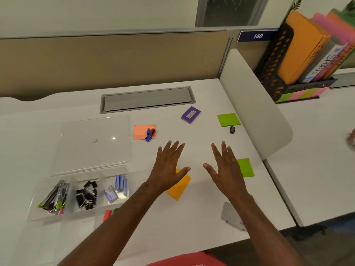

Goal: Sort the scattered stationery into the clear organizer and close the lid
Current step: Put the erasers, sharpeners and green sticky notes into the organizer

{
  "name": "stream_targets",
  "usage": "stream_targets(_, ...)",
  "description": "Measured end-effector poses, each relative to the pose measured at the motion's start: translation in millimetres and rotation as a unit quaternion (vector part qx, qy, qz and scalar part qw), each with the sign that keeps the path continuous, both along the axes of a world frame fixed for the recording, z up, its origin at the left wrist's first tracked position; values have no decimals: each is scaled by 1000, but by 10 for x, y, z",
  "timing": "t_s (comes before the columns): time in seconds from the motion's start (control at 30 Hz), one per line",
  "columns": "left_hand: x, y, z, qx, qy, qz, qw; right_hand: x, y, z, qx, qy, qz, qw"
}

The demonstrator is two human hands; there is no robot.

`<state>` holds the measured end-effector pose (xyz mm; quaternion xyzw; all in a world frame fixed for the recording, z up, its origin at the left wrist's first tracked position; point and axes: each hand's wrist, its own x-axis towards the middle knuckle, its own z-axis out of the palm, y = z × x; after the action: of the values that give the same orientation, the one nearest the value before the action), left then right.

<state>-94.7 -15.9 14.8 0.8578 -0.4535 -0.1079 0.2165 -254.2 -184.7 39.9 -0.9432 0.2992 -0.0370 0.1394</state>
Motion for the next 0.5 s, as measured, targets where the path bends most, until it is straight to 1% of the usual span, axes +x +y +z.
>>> stream_targets(0.13,-75,-305,-82,11,-2,-7,1000,-70,-339,-104,1,17,-6,1000)
stream_targets(0.27,-93,-534,-151,43,0,-4,999,-36,-651,-176,7,38,-17,999)
stream_targets(0.5,-16,-660,-262,67,-13,6,998,222,-1145,-379,32,37,-43,998)
